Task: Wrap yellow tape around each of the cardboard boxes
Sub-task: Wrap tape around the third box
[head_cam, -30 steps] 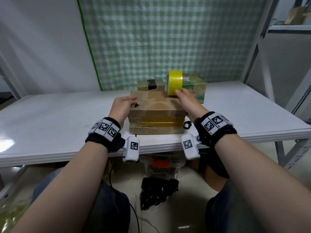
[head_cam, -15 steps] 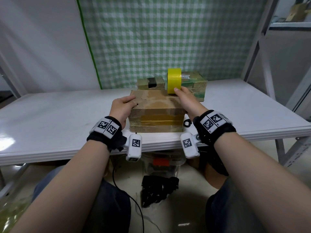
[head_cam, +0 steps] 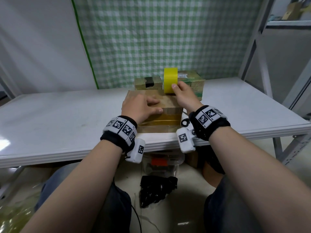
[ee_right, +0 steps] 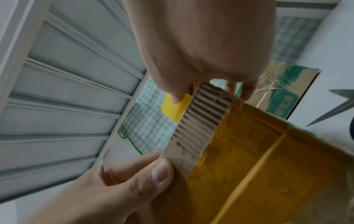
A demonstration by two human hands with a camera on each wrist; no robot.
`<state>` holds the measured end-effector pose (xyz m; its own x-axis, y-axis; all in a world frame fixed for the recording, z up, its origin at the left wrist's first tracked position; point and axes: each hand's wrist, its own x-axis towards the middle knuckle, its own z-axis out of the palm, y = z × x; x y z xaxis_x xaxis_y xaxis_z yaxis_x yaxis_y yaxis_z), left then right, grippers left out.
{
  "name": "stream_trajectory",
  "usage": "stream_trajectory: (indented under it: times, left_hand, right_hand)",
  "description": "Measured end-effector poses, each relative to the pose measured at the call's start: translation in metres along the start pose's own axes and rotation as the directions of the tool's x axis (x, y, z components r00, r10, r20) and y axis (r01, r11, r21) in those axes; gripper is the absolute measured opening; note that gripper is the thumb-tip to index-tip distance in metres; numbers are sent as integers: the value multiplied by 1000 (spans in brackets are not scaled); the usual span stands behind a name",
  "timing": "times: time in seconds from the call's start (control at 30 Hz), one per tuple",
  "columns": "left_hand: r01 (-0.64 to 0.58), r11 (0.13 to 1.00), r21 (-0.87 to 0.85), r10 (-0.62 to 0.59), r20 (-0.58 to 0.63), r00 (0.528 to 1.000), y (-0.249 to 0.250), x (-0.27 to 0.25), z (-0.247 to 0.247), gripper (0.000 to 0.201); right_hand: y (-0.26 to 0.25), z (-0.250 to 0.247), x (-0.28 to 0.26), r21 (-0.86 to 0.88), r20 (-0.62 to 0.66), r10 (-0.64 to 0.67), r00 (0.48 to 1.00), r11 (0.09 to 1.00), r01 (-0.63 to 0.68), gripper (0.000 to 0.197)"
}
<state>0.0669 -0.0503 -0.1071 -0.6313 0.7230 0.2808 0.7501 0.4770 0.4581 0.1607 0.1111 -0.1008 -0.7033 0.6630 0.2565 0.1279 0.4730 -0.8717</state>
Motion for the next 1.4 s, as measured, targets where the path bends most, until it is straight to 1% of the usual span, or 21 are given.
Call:
stream_trajectory:
  times: [0.13,0.2,0.27,0.33,0.47,0.5,0.6,0.63,0.67,0.8,0.83,0.9,0.93,1.0,1.03,1.1,1.13,1.2,1.27,1.33,1.4]
  left_hand:
    - [49,999,8,-49,-39,998,-2,6,6,49]
    - [73,996,42,-70,-74,995,-2,8,8,49]
    - [82,996,46,-78,-74,994,-3,11,9,50]
    - [84,996,24,-83,-60,995,-5,14,9,51]
    - [95,995,20,-94,-68,993,-9,17,9,52]
    - [98,995,17,-96,-69,993,-9,17,9,52]
    - [105,994,-17,-106,-59,993,-11,19,7,49]
    - [107,994,-26,-108,-53,993,-13,20,6,49]
    - [107,994,-31,-109,-56,993,-13,20,6,48]
    - [117,993,-25,-119,-104,987,-13,21,8,48]
    - [117,993,-21,-118,-104,988,-13,22,9,48]
    - [116,993,-21,-117,-93,989,-14,24,8,47]
    - [116,993,-19,-118,-92,989,-15,24,7,47]
    - [114,993,-2,-114,-100,988,-16,26,7,46]
    - [107,994,4,-106,-104,989,-17,27,7,47]
    - [87,996,7,-86,-104,991,-18,28,8,47]
    - [79,997,6,-78,-101,992,-18,28,9,47]
    - [64,998,17,-62,-89,994,-19,27,10,45]
    - [24,998,60,-19,-78,997,-21,26,11,43]
    - [-27,998,64,32,-77,997,-25,24,10,40]
    - [-72,997,28,75,-114,991,-29,21,7,51]
  right_hand:
    - [-13,-5,-6,64,-35,-45,998,997,47,31]
    - [-23,-9,-13,150,-30,-14,999,989,18,31]
    - [-27,-14,-19,205,-17,20,1000,979,-16,29]
    - [-23,-16,-22,233,-16,11,1000,973,-7,36]
    - [-20,-6,-29,166,0,6,1000,986,-6,63]
    - [-20,-3,-28,156,6,19,1000,987,-20,72]
    - [-8,0,-15,130,-5,27,1000,991,-26,110]
    - [-1,0,-8,139,2,30,1000,990,-30,119]
    - [3,-1,-2,162,8,33,999,986,-34,123]
    - [-25,-10,-24,214,29,102,994,971,-105,109]
    - [-28,-14,-29,219,48,109,993,969,-117,98]
    - [-27,-18,-36,251,122,123,985,956,-151,62]
    - [-26,-20,-40,265,170,126,977,949,-169,48]
    - [-26,-21,-46,272,220,138,966,942,-197,35]
    - [-24,-20,-49,254,241,148,959,944,-209,34]
    - [-17,-18,-51,200,281,185,942,949,-246,39]
    - [-13,-18,-51,172,286,209,935,949,-264,42]
    - [-7,-19,-52,107,275,238,932,955,-276,39]
    - [-3,-18,-49,44,281,270,921,955,-293,36]
    - [-1,-16,-47,-12,313,308,898,947,-321,42]
    - [2,-15,-45,17,312,319,895,940,-341,45]
